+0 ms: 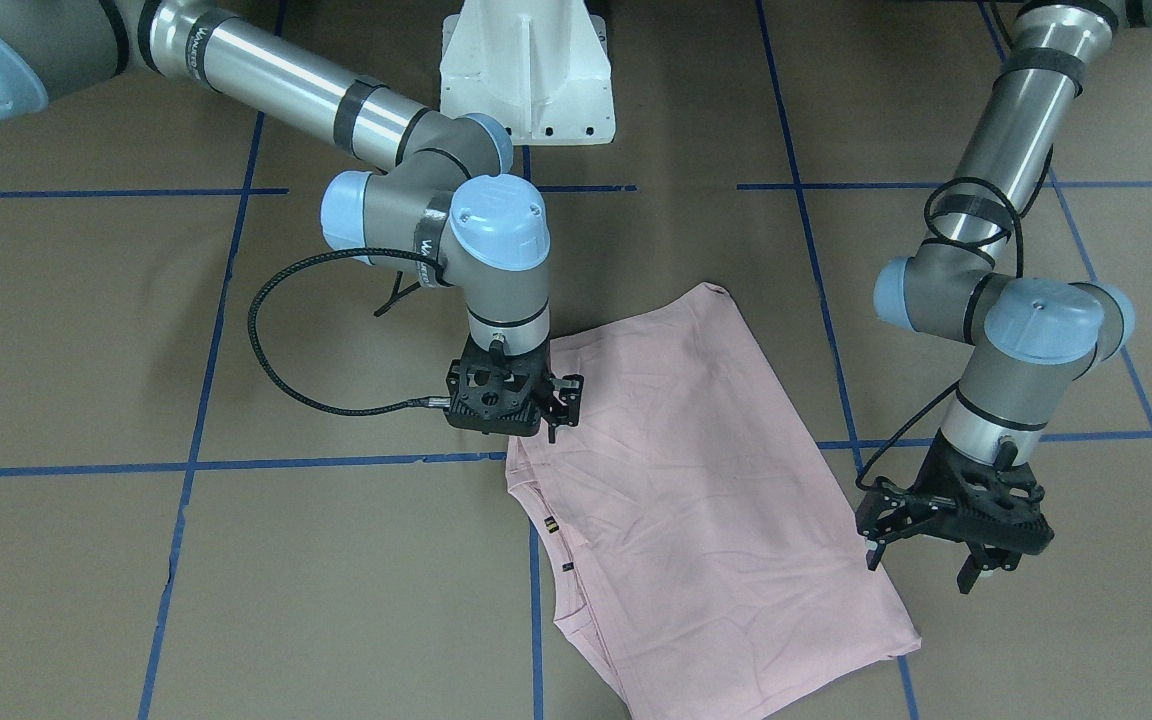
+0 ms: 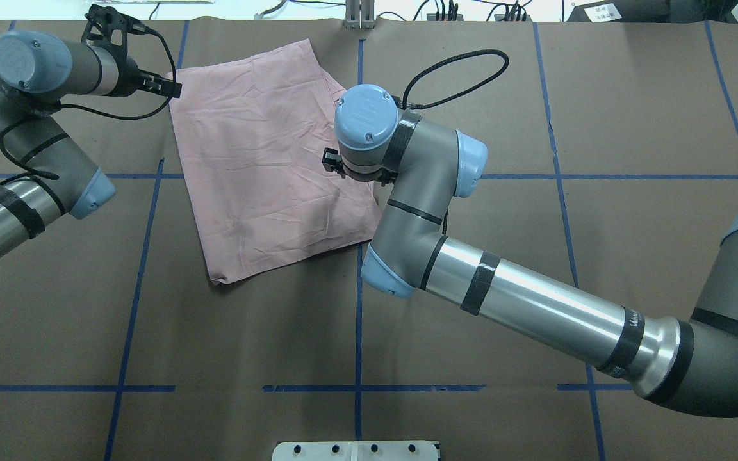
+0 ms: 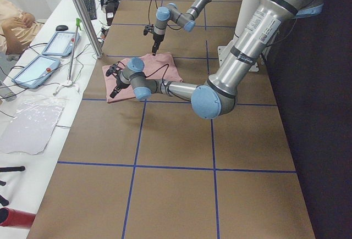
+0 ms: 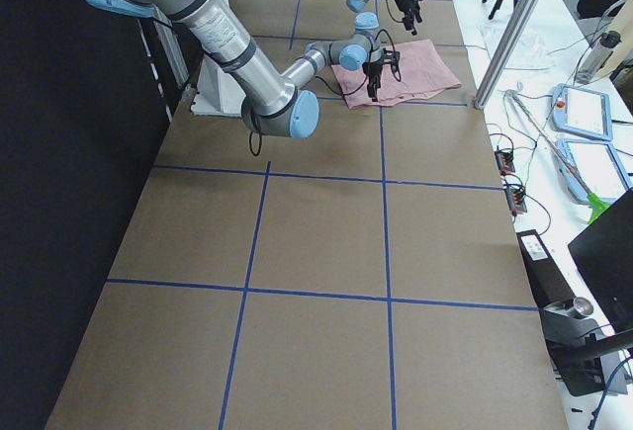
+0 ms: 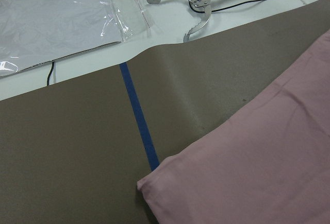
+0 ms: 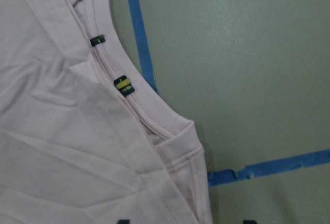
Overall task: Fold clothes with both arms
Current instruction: 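Drag the shirt away with the left gripper while the right reaches the collar, then pull the collar toward the robot with the right gripper, straightening the shirt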
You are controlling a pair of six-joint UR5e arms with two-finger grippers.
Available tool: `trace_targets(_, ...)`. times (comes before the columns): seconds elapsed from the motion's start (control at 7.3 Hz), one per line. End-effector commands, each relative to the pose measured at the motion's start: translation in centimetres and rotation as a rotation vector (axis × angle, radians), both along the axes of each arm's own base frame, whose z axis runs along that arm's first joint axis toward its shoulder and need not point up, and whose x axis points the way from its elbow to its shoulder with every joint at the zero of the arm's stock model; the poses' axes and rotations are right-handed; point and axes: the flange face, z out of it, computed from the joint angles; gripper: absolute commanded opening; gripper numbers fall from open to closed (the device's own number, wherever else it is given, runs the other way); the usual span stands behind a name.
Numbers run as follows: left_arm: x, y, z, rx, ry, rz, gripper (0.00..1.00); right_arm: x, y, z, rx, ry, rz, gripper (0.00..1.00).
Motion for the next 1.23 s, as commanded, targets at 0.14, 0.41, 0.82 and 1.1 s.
trace_targets(0.14,-0.3,0.5,0.24,0.001,0.002,0.0,1.0,-1.52,1.56,0.86,-0.017,0.039,-0.023,0.62)
trace_targets(0.41,-0.38,0.61,0.5,-0.002,0.001,0.0,1.0,-1.73,1.77,1.2,-0.014,0.047,-0.021,0.61)
trace_targets(0.82,-0.38,0.61,0.5,-0.001,0.0,0.001,1.0,-1.88,1.76,1.63,-0.017,0.055,-0.015,0.44)
trace_targets(1.1,-0.38,0.61,0.51,-0.001,0.0,0.001,1.0,-1.96,1.86,1.63,-0.025,0.052,-0.008,0.0)
